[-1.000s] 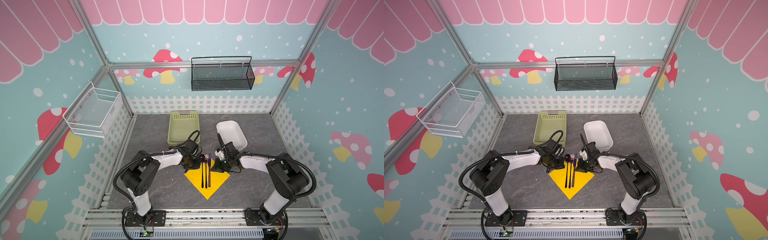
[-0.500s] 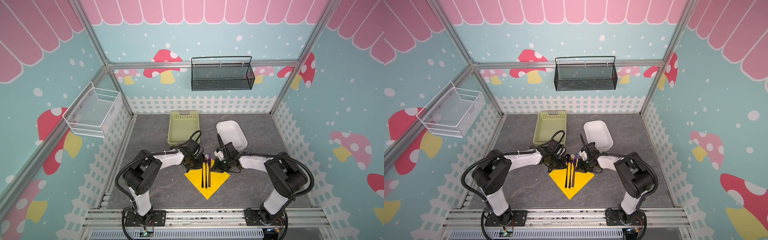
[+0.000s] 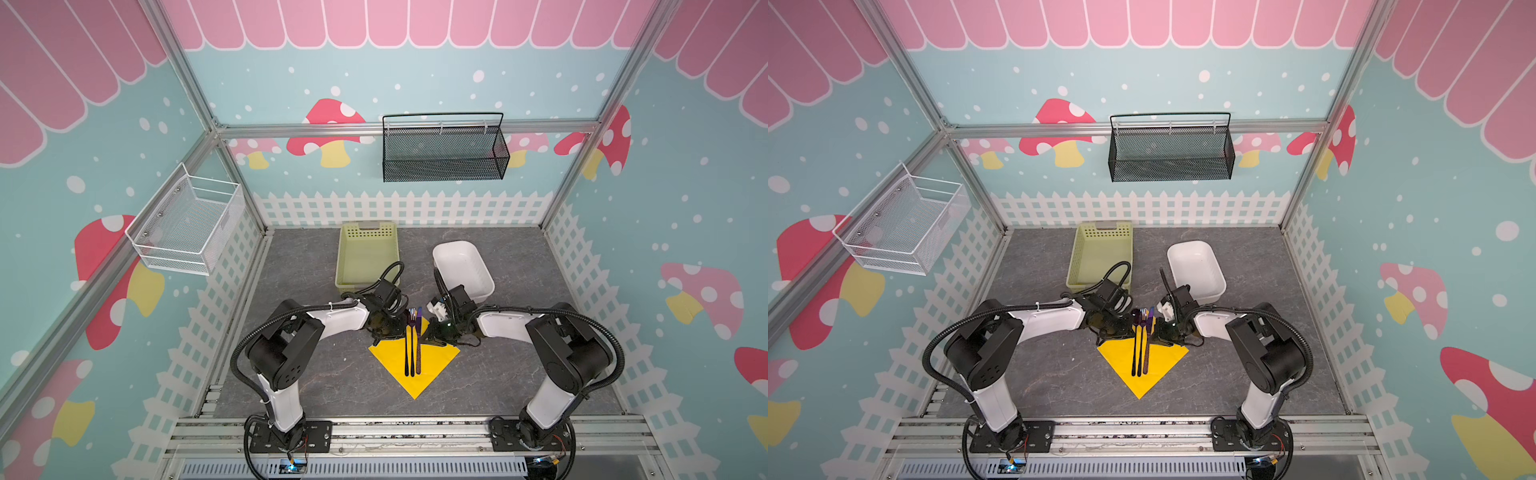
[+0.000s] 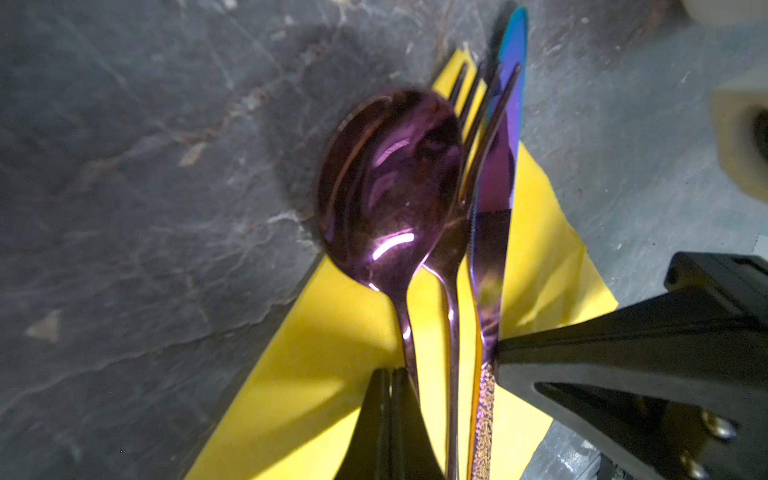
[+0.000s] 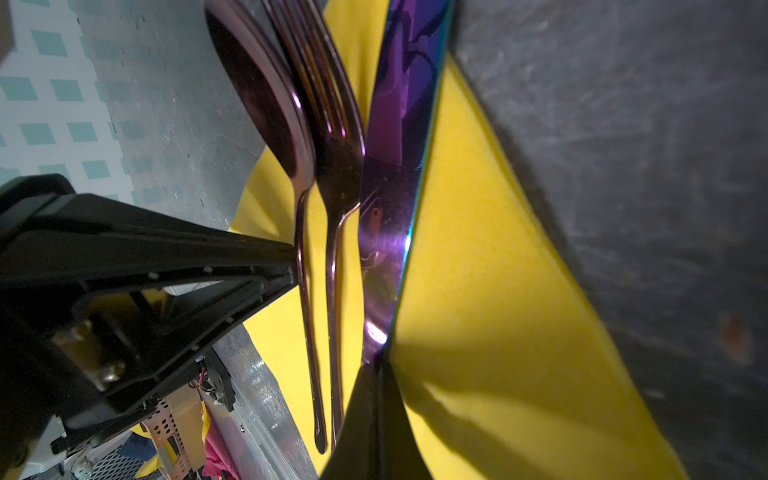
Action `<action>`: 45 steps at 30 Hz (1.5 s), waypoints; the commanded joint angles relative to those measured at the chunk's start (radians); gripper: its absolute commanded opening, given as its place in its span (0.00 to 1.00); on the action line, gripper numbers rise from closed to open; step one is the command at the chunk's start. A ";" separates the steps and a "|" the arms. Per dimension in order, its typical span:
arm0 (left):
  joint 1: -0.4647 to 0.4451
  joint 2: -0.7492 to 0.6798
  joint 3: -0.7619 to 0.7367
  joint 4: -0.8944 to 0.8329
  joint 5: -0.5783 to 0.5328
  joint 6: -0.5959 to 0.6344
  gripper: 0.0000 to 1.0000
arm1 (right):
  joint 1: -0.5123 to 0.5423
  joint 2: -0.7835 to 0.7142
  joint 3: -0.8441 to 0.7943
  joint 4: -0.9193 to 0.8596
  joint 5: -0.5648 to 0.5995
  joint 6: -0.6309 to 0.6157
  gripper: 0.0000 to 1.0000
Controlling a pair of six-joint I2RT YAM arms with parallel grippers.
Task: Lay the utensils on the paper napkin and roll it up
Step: 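Move the right gripper to the napkin corner nearest the robot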
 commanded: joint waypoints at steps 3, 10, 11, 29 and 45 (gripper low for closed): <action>-0.007 0.015 0.029 -0.002 -0.008 -0.002 0.00 | -0.003 -0.025 -0.017 0.008 -0.007 -0.006 0.00; 0.005 -0.050 0.029 -0.053 -0.066 0.012 0.00 | 0.011 -0.187 -0.020 -0.053 0.032 -0.172 0.05; 0.010 -0.065 0.025 -0.056 -0.071 0.012 0.00 | 0.016 -0.212 -0.027 -0.049 0.026 -0.213 0.07; 0.136 -0.243 -0.069 -0.063 -0.047 -0.002 0.00 | 0.323 -0.367 -0.057 -0.279 0.200 -1.129 0.30; 0.154 -0.268 -0.083 -0.069 -0.045 -0.003 0.00 | 0.576 -0.202 -0.065 -0.241 0.329 -1.202 0.37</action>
